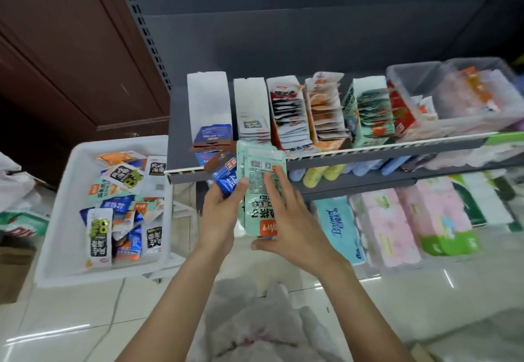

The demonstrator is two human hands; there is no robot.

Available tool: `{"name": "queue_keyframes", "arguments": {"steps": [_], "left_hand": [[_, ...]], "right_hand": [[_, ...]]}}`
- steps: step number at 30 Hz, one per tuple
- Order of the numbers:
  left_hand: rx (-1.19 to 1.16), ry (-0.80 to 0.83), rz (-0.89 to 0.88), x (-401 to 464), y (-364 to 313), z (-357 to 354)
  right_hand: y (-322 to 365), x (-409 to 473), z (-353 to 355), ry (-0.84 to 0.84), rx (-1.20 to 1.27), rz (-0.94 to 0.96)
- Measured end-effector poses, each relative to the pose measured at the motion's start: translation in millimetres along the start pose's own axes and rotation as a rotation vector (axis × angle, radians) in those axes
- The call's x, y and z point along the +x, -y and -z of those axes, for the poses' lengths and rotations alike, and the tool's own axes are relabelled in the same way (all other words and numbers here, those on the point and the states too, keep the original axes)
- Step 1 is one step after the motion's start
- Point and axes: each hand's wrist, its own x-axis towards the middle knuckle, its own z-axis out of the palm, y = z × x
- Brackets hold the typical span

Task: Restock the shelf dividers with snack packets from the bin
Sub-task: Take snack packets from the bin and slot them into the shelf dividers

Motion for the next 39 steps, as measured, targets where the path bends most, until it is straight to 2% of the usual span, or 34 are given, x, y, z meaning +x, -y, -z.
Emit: {"name": "queue_keyframes", "arguments": {"steps": [2, 5, 10, 12, 18, 26, 32, 36, 39], "left_hand": [[-0.012, 0.001, 0.015, 0.4, -2.1, -7.7], [-0.019, -0.001, 0.027, 2.8, -7.2, -16.6], [0.008, -0.015, 0.057, 18.0, -16.6, -31.6], [0.052, -0.027, 0.021, 25.5, -19.3, -38.5], [0.098, -0.018, -0.139, 56.2, -26.6, -51.1], [0.180, 0.088, -0.254, 91.9, -46.7, -69.3], [0.336, 0.139, -0.294, 104.7, -34.2, -101.9], [0.426, 0.157, -0.334, 104.5, -31.9, -125.5], [0.438, 0.171, -0.316, 105.9, -32.9, -141.1]], "right_hand": [[-15.8, -3.6, 7.8, 0.063, 0.067, 0.055], [-35.4, -5.9, 18.2, 0.032, 0.478, 0.090], [-68.5, -2.2, 31.3, -0.438, 1.333, -0.289], [-78.9, -0.4, 40.2, -0.544, 1.424, -0.343], [-103.1, 7.3, 58.9, -0.678, 1.417, -0.331], [-137.5, 16.6, 73.9, -0.790, 0.904, -0.477], [-164.1, 4.5, 102.8, -1.005, 0.798, -0.500], [-194.8, 18.5, 146.4, -1.193, 0.593, -0.376], [-224.8, 57.7, 183.7, -1.169, 0.337, -0.217]]}}
